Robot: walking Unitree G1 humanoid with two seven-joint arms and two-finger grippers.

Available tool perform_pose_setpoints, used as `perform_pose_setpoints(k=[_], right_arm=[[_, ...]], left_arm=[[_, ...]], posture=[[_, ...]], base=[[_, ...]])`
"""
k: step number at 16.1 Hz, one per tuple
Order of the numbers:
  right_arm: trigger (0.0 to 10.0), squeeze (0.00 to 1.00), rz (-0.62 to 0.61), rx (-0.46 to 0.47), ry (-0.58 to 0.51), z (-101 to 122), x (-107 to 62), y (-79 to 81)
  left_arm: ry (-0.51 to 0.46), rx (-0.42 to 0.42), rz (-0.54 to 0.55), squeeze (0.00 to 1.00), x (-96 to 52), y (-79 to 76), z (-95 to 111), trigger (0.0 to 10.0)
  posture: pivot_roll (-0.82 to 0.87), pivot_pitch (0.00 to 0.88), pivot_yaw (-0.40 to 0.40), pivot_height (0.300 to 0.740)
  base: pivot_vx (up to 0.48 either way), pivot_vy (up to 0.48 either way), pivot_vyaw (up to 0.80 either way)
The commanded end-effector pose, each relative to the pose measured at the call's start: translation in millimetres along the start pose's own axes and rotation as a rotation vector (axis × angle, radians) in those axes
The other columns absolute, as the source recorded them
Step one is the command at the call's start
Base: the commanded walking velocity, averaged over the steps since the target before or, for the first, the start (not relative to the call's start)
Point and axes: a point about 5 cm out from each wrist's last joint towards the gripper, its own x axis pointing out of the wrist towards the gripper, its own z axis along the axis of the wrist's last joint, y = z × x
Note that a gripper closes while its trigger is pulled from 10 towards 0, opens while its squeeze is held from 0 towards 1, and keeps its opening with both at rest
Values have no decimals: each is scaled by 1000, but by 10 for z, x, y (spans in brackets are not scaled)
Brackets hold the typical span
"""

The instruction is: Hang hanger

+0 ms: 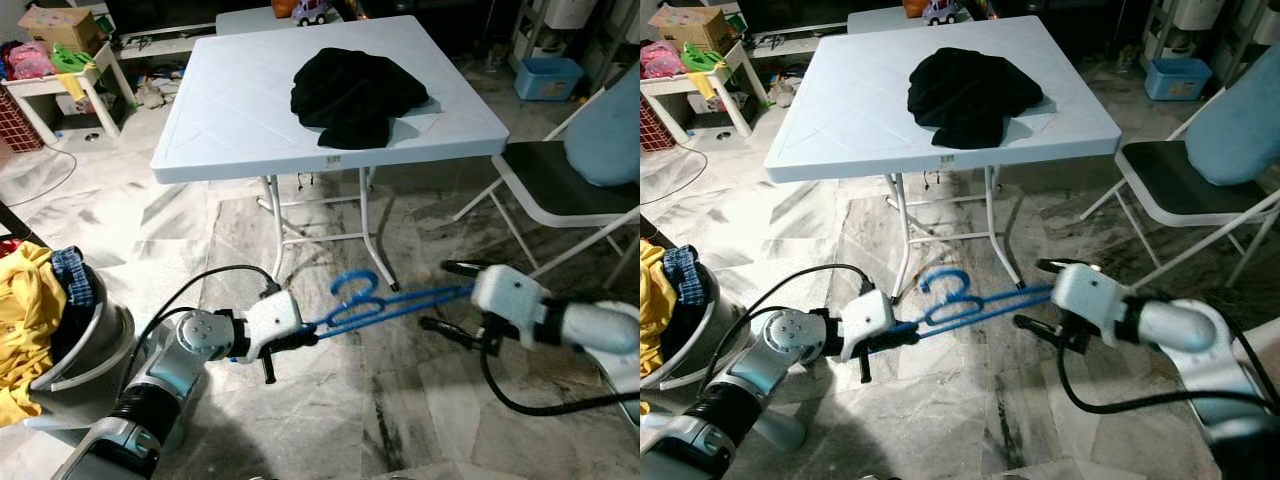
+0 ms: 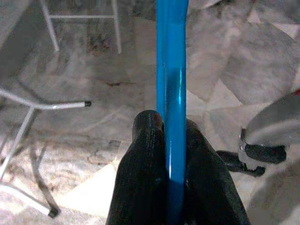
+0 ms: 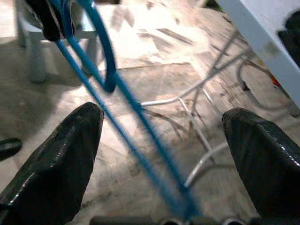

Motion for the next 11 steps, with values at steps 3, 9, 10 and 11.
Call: perform_pose_setpoints(k=[3, 9, 10, 11], right_arm=[[10000, 0, 187, -15, 23, -13, 163, 90], [0, 0, 344, -104, 165, -119, 218, 138], [0, 0, 351, -108, 169, -110, 222, 132], [0, 0, 350, -117, 183, -102, 228, 113]], left_arm=[[23, 89, -68, 0, 9, -35, 1, 10000], [37, 159, -105, 0, 41, -102, -23, 10000], [38, 158, -106, 0, 35, -107, -32, 10000], [38, 160, -104, 0, 38, -108, -35, 10000]], posture=[[-191, 120, 84, 740], [-189, 131, 72, 740], [-188, 134, 72, 740], [-188, 134, 72, 740]], base=[[0, 0, 0], [0, 0, 0], [0, 0, 0], [0, 0, 0]])
